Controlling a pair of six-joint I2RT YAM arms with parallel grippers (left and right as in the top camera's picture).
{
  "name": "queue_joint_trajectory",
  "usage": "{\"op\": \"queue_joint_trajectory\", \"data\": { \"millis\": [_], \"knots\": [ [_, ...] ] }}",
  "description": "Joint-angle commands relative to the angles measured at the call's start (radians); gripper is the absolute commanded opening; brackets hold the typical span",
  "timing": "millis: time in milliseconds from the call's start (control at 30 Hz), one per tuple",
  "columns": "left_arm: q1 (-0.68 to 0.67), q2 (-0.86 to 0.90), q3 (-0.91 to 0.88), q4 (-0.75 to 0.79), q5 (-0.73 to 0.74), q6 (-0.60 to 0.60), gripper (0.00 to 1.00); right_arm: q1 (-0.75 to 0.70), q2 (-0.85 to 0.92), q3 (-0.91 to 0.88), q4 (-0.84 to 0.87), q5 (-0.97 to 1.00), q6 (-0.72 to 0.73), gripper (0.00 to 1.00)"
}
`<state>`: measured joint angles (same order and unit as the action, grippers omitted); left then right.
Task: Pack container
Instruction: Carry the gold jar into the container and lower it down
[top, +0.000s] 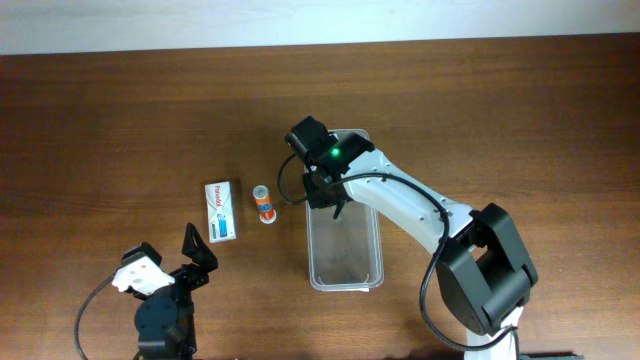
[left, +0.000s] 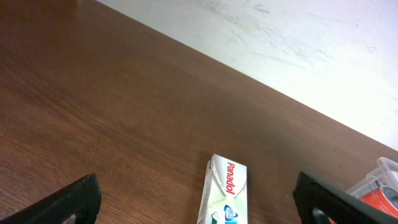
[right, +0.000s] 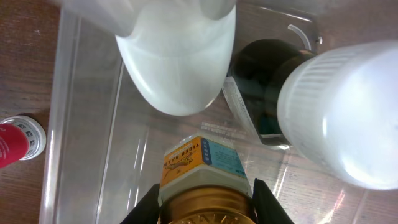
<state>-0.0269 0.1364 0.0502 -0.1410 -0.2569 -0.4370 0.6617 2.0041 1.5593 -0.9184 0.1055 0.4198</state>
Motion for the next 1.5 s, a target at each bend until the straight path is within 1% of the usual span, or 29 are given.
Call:
{"op": "queue_joint_trajectory", "data": {
  "millis": [0,233,700,1200,1333,1467],
  "knots": [
    [-0.001,-0.005,-0.006,0.002,0.010,0.013,0.99,-0.002,0.054,-0.013,-0.015,-0.026,0.008,0.25],
    [-0.001,-0.005,-0.006,0.002,0.010,0.013,0.99,-0.002,0.035,-0.009,-0.021,-0.018,0.008,0.23],
    [-0.001,-0.005,-0.006,0.002,0.010,0.013,0.99,-0.002,-0.144,-0.009,-0.103,-0.015,0.004,0.22],
    [-0.001,-0.005,-0.006,0.002,0.010,0.013,0.99,0.003,-0.146,-0.011,-0.227,-0.016,0.004,0.21],
    [-0.001,-0.005,-0.006,0.002,0.010,0.013,0.99,0.014,-0.145,-0.035,-0.192,-0.019,0.005,0.21],
    [-0.001,-0.005,-0.006,0.002,0.010,0.013,0.99,0.034,-0.145,-0.113,-0.083,-0.039,0.031,0.21]
  ]
}}
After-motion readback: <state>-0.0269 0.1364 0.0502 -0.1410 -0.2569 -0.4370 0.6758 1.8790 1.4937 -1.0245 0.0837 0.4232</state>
